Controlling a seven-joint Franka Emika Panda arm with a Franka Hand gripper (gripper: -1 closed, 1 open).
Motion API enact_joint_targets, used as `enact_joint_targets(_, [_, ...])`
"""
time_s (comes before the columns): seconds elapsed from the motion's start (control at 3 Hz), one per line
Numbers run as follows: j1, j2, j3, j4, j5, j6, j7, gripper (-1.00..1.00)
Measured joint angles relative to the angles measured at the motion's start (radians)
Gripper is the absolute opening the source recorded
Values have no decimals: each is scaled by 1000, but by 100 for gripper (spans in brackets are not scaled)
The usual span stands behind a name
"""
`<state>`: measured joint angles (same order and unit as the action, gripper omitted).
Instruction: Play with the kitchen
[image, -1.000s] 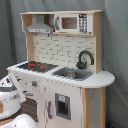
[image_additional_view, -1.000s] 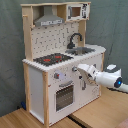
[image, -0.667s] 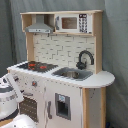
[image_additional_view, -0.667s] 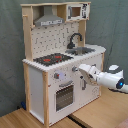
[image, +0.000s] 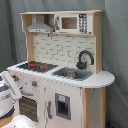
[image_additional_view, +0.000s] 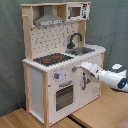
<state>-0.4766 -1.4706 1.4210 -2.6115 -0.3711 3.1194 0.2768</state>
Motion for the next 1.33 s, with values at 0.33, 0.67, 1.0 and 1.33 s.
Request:
enact_joint_targets(0.33, [62, 0, -20, 3, 0, -50, -60, 100])
enact_joint_targets(0.67, [83, -10, -65, 16, 0, -86, -142, 100])
enact_joint_targets(1.0, [83, -15, -134, 32, 0, -113, -223, 100])
enact_joint_targets(1.33, [75, -13, -175, 80, 0, -173, -294, 100])
